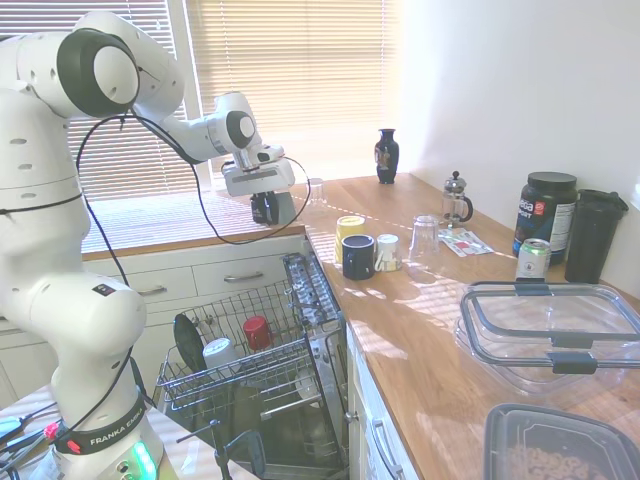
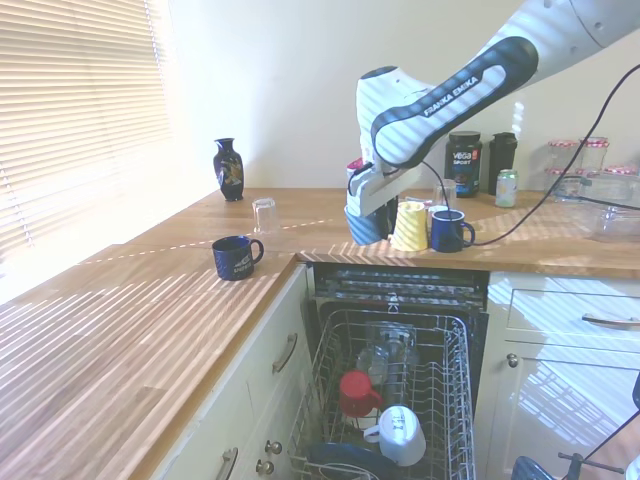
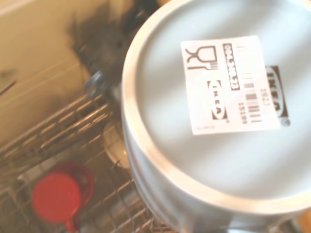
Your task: Take a mug cup out of the rack
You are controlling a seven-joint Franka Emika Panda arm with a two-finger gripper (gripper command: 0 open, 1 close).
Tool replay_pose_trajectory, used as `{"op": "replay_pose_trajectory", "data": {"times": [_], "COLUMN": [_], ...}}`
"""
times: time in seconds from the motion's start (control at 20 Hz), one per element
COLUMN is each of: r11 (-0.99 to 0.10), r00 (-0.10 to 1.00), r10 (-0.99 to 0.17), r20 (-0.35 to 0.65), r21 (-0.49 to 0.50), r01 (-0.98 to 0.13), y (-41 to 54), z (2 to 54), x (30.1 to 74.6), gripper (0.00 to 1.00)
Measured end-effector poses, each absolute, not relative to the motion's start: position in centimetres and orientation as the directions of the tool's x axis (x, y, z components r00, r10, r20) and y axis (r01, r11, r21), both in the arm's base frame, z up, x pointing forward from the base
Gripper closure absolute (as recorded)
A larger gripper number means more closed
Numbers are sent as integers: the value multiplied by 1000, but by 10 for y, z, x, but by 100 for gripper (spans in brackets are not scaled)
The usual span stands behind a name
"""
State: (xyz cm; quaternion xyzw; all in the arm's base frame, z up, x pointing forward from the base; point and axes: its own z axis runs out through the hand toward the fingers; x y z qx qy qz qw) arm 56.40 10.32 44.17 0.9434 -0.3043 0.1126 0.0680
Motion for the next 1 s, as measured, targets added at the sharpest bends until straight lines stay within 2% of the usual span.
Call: {"op": "replay_pose_trajectory", "data": {"times": [0.4,1.0], "r11": [-786,-770], "r00": [785,781], "r10": [-589,-609], "r20": [194,137], "r21": [89,134], "r01": [-612,-624], "y": [73,38], "z": [422,360], "x": [632,669], "gripper": [100,100]}}
